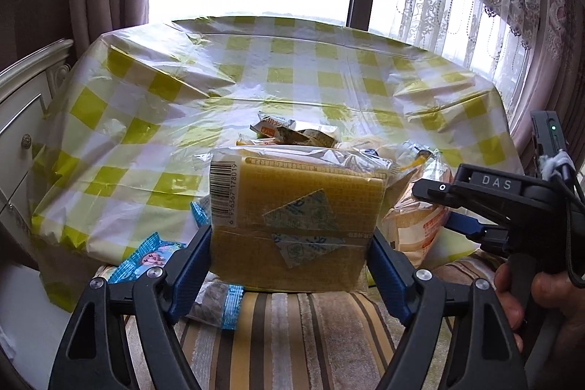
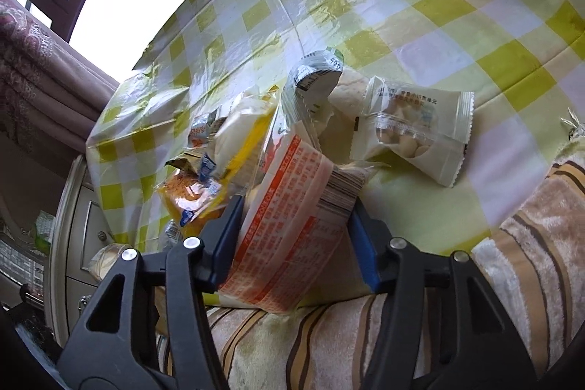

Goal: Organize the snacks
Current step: 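Carry both packs over the purple-rimmed white box and open both tools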

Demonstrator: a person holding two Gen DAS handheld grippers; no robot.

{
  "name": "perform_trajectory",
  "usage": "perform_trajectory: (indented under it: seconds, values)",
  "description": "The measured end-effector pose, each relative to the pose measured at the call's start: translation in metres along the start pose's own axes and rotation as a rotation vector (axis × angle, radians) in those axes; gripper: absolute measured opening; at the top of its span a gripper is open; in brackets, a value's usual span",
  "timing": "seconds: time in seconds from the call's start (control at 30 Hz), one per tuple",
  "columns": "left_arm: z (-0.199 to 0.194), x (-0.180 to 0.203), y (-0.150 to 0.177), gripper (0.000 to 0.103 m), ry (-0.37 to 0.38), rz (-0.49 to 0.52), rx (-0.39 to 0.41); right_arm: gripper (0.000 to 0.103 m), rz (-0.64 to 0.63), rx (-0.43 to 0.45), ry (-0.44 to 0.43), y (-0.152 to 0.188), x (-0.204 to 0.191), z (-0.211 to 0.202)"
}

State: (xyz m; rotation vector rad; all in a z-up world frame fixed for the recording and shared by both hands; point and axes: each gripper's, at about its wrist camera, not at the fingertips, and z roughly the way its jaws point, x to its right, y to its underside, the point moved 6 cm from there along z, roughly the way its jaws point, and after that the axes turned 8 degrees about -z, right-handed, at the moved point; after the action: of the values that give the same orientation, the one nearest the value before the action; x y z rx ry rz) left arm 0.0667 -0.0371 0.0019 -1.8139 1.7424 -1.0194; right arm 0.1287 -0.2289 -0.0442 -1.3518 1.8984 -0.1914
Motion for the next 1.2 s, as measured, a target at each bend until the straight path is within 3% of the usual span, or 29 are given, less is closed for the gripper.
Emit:
perform_trajectory:
  seconds: [0.4,0.77,0.97,1.2]
  values:
    - [-0.013,0.03,0.006,0.081,0.025,0.056,0.02,0.058,0.019,0.132,-0.075,0.0,0.016,-0.057]
    - [-0.021,0.105,0.015,0.081,0.15,0.156,-0.002,0.058,0.105,0.23,-0.09,0.009,0.073,-0.139]
    - [-0.02,0.17,0.027,0.081,0.268,0.252,-0.043,0.058,0.17,0.285,-0.025,0.018,0.121,-0.18]
    - [-0.018,0.245,0.052,0.081,0.395,0.372,-0.108,0.058,0.233,0.316,0.144,0.03,0.186,-0.212]
